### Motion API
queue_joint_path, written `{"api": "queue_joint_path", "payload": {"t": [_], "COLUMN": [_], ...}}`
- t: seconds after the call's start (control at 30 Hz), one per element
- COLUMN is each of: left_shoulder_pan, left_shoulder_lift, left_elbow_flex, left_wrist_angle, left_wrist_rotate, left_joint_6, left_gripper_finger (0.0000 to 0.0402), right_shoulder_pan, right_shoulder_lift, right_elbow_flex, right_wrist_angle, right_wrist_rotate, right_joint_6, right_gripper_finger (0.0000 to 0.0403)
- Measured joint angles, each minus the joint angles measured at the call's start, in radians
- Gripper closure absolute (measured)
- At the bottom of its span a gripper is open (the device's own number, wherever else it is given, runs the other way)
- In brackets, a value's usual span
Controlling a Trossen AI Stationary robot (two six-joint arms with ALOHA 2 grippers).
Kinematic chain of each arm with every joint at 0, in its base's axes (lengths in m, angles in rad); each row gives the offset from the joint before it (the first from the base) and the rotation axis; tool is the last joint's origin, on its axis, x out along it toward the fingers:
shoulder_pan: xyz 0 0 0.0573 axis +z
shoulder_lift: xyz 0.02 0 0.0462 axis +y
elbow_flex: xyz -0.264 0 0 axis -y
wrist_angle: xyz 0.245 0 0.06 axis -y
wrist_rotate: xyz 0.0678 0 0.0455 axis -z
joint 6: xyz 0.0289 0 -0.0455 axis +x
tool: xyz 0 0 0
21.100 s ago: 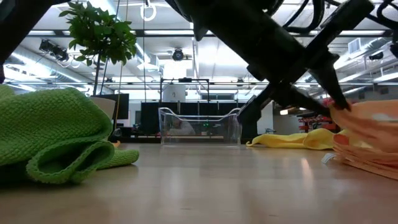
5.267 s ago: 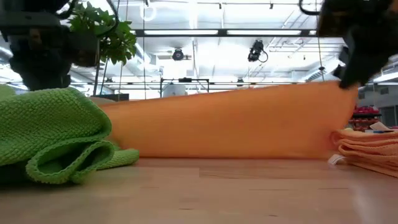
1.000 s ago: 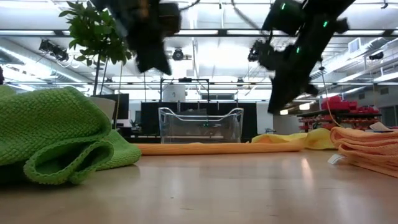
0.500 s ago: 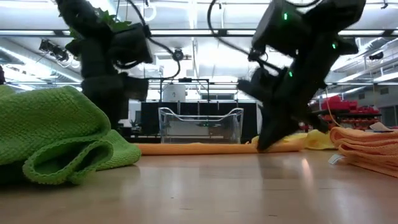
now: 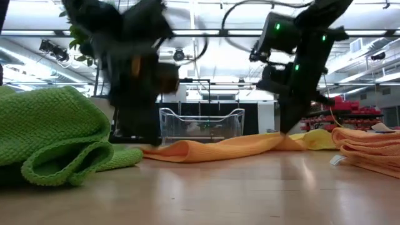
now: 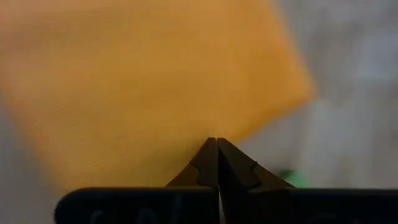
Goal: Fold microfiber towels
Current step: Fold the orange towel on the table
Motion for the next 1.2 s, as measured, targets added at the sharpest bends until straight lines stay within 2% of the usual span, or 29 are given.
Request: {"api": "queue_joint_path", "payload": {"t": [0.1, 0.17, 0.23, 0.37, 0.43, 0.6, 0.83, 0.97, 1.2], "left_shoulder_pan": [-0.006, -0.001, -0.001, 0.004, 0.013, 0.020, 0.061, 0.093, 0.152], "left_shoulder_lift": [-0.013, -0.041, -0.079, -0.165, -0.188, -0.300, -0.424, -0.467, -0.481], "left_elbow_flex": [0.100, 0.154, 0.188, 0.174, 0.130, -0.005, -0.159, -0.194, -0.190], "left_wrist_angle": [-0.007, -0.054, -0.169, -0.326, -0.372, -0.361, -0.288, -0.242, -0.209], "left_wrist_rotate": [0.009, -0.008, -0.062, -0.178, -0.178, -0.140, -0.129, -0.125, -0.108], "left_joint_6": [0.047, 0.096, 0.139, 0.196, 0.206, 0.198, 0.194, 0.232, 0.316], "left_gripper_finger": [0.0392, 0.0391, 0.0395, 0.0394, 0.0393, 0.0395, 0.0396, 0.0394, 0.0393], "right_shoulder_pan": [0.005, 0.064, 0.152, 0.286, 0.312, 0.343, 0.356, 0.391, 0.530], "right_shoulder_lift": [-0.104, -0.143, -0.134, 0.024, 0.157, 0.405, 0.585, 0.620, 0.548], "right_elbow_flex": [0.001, 0.001, 0.002, 0.012, 0.072, 0.315, 0.591, 0.659, 0.657], "right_wrist_angle": [0.025, 0.093, 0.194, 0.549, 0.578, 0.438, 0.214, 0.079, -0.023], "right_wrist_rotate": [-0.012, -0.014, 0.012, 0.040, 0.030, -0.044, -0.100, -0.197, -0.364], "right_joint_6": [-0.022, 0.018, 0.081, 0.144, 0.143, 0.105, 0.096, 0.154, 0.326], "right_gripper_finger": [0.0402, 0.0402, 0.0402, 0.0402, 0.0402, 0.0402, 0.0402, 0.0402, 0.0402]}}
